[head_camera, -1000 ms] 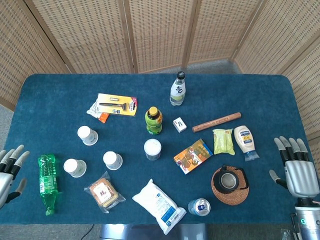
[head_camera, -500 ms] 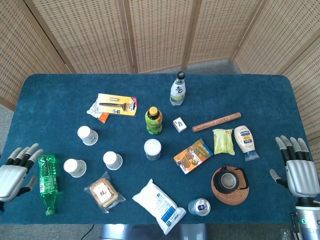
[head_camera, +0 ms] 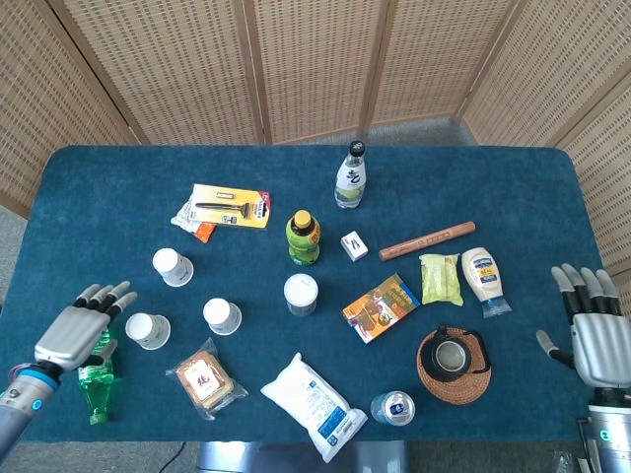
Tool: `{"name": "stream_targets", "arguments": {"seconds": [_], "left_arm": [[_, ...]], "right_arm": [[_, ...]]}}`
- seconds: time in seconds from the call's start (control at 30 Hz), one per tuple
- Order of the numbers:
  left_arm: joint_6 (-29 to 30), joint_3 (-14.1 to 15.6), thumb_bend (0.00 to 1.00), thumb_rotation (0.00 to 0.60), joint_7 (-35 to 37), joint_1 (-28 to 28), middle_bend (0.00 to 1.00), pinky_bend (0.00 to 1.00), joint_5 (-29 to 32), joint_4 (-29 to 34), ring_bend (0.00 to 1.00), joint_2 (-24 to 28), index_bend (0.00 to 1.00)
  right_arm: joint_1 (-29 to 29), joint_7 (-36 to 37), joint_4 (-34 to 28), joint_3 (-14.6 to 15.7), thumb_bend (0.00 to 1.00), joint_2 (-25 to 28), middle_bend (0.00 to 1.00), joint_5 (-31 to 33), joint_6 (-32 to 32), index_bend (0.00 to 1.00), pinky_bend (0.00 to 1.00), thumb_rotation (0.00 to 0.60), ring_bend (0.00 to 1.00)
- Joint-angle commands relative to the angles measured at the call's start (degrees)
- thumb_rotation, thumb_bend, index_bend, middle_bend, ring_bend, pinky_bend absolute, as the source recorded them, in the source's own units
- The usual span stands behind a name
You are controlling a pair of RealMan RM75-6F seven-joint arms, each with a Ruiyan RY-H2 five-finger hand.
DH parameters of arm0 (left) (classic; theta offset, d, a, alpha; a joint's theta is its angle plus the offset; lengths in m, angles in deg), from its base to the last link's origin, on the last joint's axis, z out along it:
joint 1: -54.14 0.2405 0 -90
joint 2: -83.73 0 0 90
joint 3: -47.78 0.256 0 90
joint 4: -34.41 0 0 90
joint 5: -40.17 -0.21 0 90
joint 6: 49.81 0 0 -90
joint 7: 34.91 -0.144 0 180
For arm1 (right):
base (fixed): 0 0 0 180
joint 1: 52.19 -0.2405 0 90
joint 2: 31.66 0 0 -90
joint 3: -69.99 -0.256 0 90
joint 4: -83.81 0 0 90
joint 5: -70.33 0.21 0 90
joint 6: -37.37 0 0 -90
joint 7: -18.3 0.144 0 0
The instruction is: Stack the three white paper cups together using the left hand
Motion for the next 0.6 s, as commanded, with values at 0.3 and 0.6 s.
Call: {"name": "stream_targets", "arguments": {"seconds": [0.3, 0.6], "left_arm": [[0.4, 0.38, 0.27, 0.6, -10.3, -2.94, 0.0, 0.0, 7.91, 3.83, 0.0, 0.26, 0.0], [0.24, 0.11, 0.27, 0.6, -15.42, -5.87, 0.0, 0.0, 13.54, 0.48, 0.0, -3.67, 0.0]], "right_arm": [[0.03, 0.29, -0.13, -0.08, 0.28, 0.13, 0.0, -0.03, -0.11, 0.0, 0.0, 0.6, 0.0], [0.03, 0.23, -0.24, -0.01, 0.28, 0.06, 0.0, -0.31, -0.24, 0.0, 0.0, 0.6, 0.0]]}}
